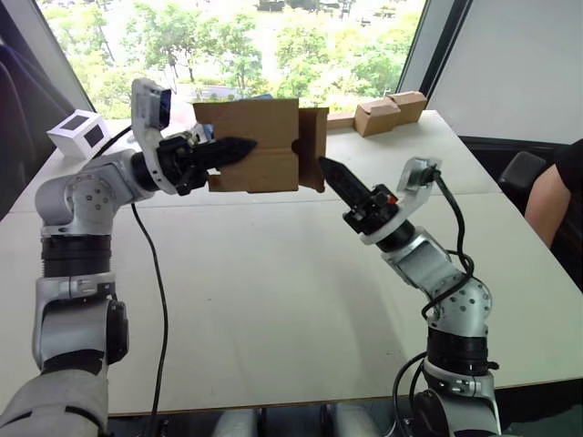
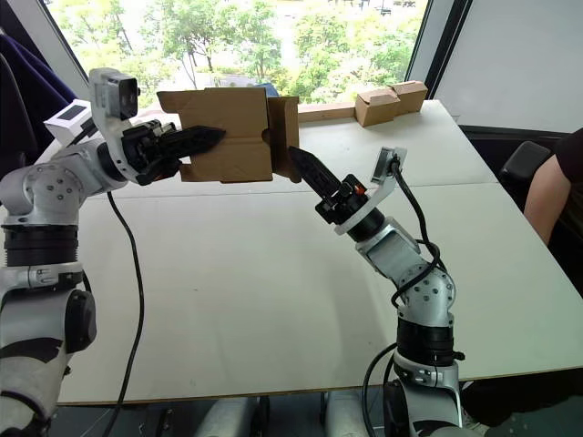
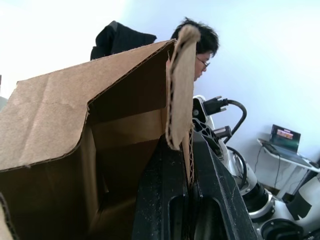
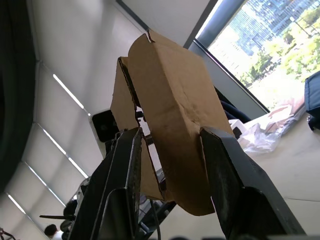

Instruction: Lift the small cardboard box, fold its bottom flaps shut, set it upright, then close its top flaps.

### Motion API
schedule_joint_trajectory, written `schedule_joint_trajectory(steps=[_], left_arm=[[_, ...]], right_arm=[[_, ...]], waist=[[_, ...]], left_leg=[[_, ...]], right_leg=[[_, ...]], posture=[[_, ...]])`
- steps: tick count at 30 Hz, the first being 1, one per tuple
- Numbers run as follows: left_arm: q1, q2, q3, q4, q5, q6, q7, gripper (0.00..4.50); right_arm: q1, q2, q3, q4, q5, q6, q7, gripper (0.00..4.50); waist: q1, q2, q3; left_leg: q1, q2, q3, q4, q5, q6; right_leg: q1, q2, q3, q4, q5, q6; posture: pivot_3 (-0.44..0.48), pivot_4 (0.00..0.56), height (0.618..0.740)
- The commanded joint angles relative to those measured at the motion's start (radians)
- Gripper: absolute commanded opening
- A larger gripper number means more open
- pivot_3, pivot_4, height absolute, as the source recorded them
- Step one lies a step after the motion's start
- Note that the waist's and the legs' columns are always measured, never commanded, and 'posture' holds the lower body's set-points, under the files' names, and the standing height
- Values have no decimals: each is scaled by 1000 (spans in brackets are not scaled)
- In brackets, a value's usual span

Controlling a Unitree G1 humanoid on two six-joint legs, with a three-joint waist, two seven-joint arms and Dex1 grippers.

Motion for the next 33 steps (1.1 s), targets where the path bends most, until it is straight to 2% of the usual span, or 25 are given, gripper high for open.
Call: schedule_joint_trajectory(steps=[1,6,9,33], left_arm=[[-7,-1,34,-34,-33,2,5,0],[-6,-8,33,-34,-41,3,13,0],[-6,-9,29,-35,-45,2,12,0],[24,-48,19,-65,-36,-27,43,0]], right_arm=[[-1,23,-3,-33,30,-26,-17,1880],[3,69,-7,-11,27,-60,-50,1880],[2,86,-8,-9,36,-69,-60,1206],[-15,164,57,-12,42,-98,-98,1206]], waist=[[0,0,0],[-1,0,0],[-1,0,0],[-1,0,0]], left_leg=[[0,0,0,0,0,0],[0,0,0,0,0,0],[0,0,0,0,0,0],[0,0,0,0,0,0]], right_leg=[[0,0,0,0,0,0],[0,0,0,0,0,0],[0,0,0,0,0,0],[0,0,0,0,0,0]], posture=[[0,150,737],[0,150,737],[0,150,737],[0,150,737]])
